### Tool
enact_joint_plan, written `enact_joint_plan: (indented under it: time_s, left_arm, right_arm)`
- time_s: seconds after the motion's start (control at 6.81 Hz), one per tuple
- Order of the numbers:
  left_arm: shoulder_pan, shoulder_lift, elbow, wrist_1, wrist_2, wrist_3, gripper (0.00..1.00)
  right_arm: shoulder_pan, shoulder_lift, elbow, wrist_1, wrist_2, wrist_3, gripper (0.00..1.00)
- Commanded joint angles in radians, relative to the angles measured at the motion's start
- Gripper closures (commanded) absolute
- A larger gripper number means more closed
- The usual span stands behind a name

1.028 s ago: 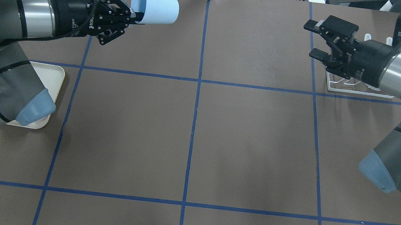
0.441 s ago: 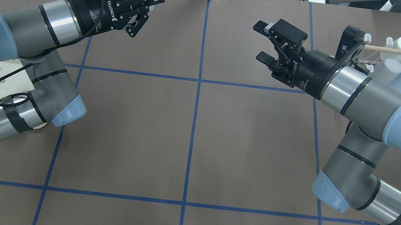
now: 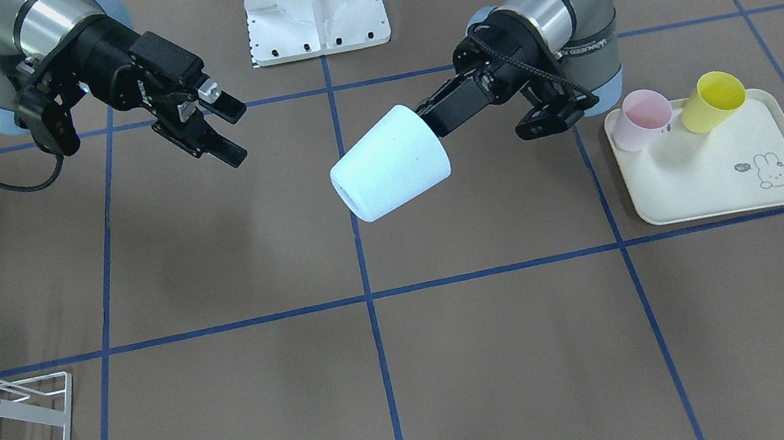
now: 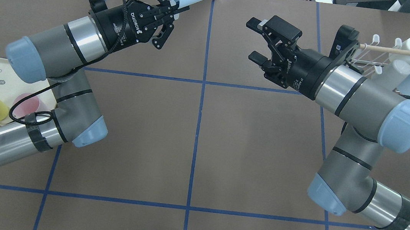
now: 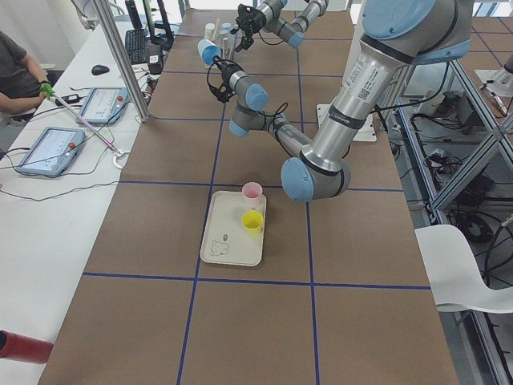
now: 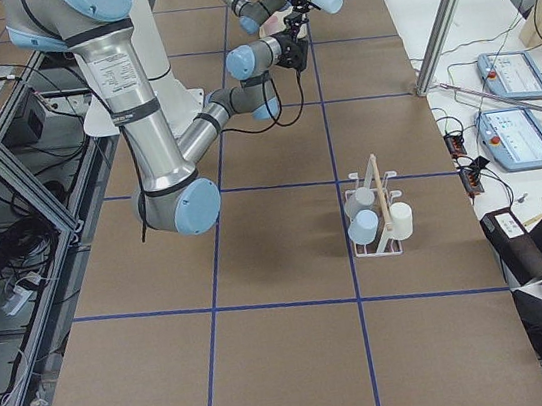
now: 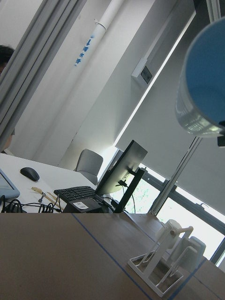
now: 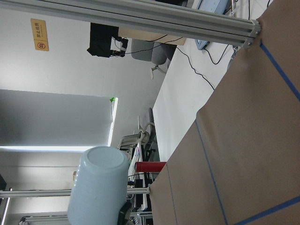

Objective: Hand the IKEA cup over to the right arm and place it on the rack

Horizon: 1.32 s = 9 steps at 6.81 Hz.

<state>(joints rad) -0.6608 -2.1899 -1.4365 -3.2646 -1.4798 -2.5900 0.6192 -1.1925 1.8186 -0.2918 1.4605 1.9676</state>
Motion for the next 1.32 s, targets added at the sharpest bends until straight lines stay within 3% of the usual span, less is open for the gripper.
enact_joint_plan:
  time_s: [0.0,0.29,0.59,1.18]
  left_arm:
    - [0.041,-0.037,0.036,-0.001,0.013,-0.002,1.0]
    - [0.073,-0.056,0.048,-0.003,0.015,-0.005,1.0]
    - [0.13,-0.077,0.05,-0.001,0.079,-0.004,1.0]
    - [0.167,-0.105,0.051,0.002,0.084,-0.002,1.0]
  right_arm:
    - [0.002,0.019,-0.013,0.005,0.0,0.02,0.0]
    - [0.002,0.022,-0.013,0.005,-0.009,0.026,0.0]
    - [0.002,0.022,-0.016,0.003,-0.028,0.027,0.0]
    - [0.002,0.021,-0.027,0.003,-0.028,0.027,0.0]
